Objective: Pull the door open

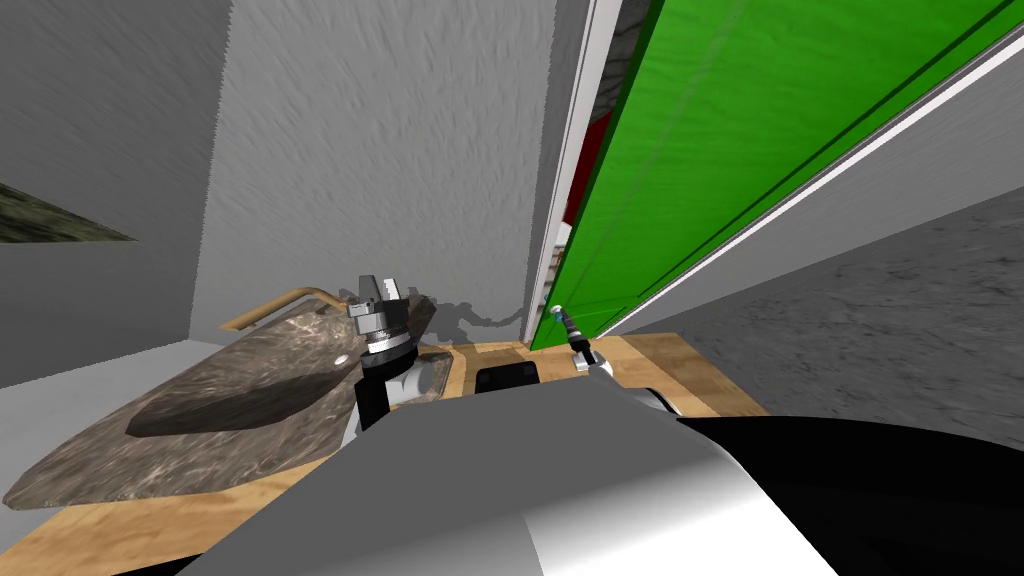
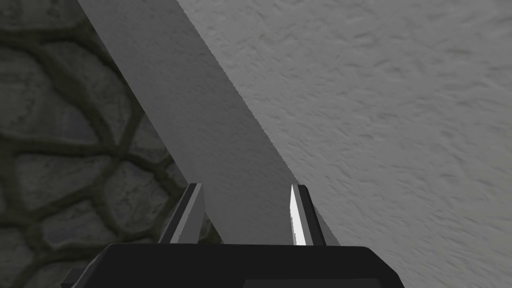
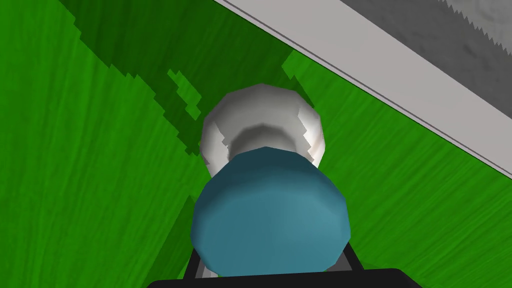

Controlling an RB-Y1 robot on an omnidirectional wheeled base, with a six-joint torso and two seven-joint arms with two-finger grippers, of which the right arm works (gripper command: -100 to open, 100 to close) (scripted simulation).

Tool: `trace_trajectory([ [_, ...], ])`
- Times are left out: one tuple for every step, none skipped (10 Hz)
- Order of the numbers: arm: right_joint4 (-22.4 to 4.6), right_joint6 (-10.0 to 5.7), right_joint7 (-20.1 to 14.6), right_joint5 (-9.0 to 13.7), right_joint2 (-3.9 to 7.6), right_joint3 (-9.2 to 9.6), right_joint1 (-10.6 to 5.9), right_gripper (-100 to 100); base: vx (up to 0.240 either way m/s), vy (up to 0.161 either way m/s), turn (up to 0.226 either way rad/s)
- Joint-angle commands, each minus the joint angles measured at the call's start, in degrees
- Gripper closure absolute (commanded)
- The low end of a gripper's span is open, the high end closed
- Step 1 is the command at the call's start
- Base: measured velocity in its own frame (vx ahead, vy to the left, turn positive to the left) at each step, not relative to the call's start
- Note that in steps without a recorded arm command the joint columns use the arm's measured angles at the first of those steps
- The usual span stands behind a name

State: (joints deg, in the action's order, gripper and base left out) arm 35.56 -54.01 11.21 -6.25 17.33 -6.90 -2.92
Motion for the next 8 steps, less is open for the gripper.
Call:
trace_trajectory([
  [-0.92, -0.08, -0.77, -0.38, -1.68, 1.19, -0.36, 100, -0.008, -0.009, -0.008],
  [-0.92, -0.08, -0.77, -0.38, -1.68, 1.19, -0.36, 100, -0.01, 0.0, -0.012],
  [-0.92, -0.08, -0.77, -0.38, -1.68, 1.19, -0.36, 100, 0.007, 0.004, -0.007],
  [-0.92, -0.08, -0.77, -0.38, -1.68, 1.19, -0.36, 100, 0.013, 0.004, -0.008],
  [-1.06, -0.05, -3.13, 0.34, -1.62, 1.75, -0.54, 100, -0.02, -0.011, 0.04],
  [-1.06, -0.05, -3.13, 0.34, -1.62, 1.75, -0.54, 100, -0.026, -0.015, 0.003],
  [-1.2, -0.01, -5.41, 1.06, -1.55, 2.31, -0.71, 100, -0.03, -0.011, 0.023],
  [-1.2, -0.01, -5.49, 1.06, -1.55, 2.31, -0.71, 100, -0.032, -0.015, 0.039],
])
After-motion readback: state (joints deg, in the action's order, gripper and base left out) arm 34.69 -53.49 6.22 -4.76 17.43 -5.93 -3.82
